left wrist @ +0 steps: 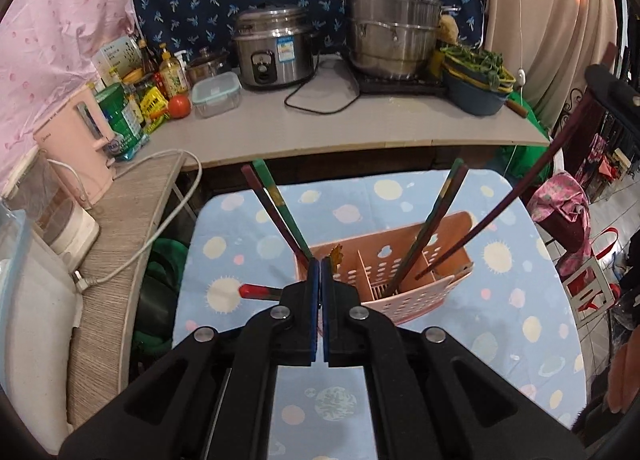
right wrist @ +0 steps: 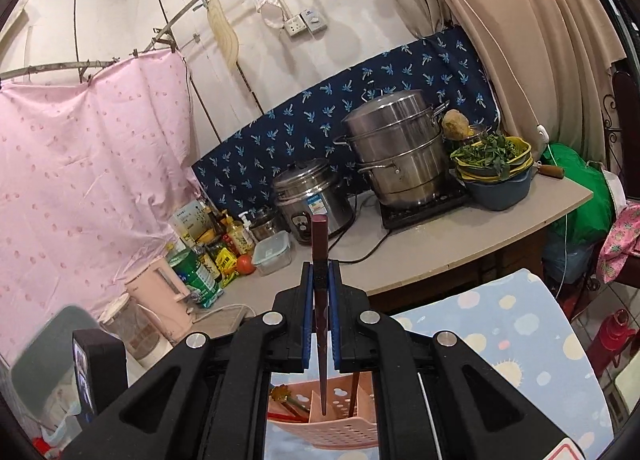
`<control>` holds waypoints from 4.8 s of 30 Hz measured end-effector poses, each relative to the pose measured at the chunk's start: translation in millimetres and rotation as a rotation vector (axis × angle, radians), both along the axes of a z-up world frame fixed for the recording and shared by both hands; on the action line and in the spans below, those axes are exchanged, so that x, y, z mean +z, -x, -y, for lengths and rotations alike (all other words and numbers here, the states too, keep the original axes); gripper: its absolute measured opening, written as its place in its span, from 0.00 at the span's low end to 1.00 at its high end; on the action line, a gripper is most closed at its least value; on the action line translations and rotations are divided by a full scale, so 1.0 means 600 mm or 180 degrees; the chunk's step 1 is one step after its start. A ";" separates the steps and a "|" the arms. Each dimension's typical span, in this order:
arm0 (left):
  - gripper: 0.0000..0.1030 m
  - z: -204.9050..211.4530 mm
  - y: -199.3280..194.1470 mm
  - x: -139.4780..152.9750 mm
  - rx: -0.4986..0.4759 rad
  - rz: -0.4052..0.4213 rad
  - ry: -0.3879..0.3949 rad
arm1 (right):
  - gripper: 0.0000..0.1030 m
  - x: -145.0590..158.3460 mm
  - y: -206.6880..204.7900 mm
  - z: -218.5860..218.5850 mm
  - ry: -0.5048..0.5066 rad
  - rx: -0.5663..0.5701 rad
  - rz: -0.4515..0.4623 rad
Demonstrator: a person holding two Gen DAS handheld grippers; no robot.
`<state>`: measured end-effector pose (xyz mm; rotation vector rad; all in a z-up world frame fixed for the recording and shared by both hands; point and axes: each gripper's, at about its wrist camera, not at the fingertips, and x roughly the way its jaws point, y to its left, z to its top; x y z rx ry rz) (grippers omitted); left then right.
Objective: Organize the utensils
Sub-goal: 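Lower the spoon and chopstick into the caddy and open both tools, then move both tools back down to the last two chopsticks, then grasp the red chopstick with the right tool while the left tool grasps the dark red chopstick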
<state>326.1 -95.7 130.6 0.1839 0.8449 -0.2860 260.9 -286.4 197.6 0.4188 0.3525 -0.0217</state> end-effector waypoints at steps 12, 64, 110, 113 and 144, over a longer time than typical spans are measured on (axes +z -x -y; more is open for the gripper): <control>0.03 -0.007 -0.026 -0.034 0.0060 -0.0114 0.0252 | 0.09 -0.098 -0.041 0.000 0.0060 0.0044 -0.0508; 0.57 -0.120 0.315 -0.240 0.0495 -0.0279 0.0187 | 0.24 -0.370 0.353 -0.186 0.0825 0.0821 -0.1755; 0.68 -0.082 0.407 -0.325 0.0105 -0.0775 0.0126 | 0.07 -0.430 0.392 -0.158 0.0684 0.0501 -0.1996; 0.68 -0.070 0.413 -0.334 0.0017 -0.0856 0.0119 | 0.07 -0.433 0.394 -0.154 0.0647 0.0490 -0.2015; 0.07 -0.071 0.431 -0.320 -0.0068 -0.0797 0.0154 | 0.07 -0.414 0.404 -0.159 0.0631 0.0558 -0.1953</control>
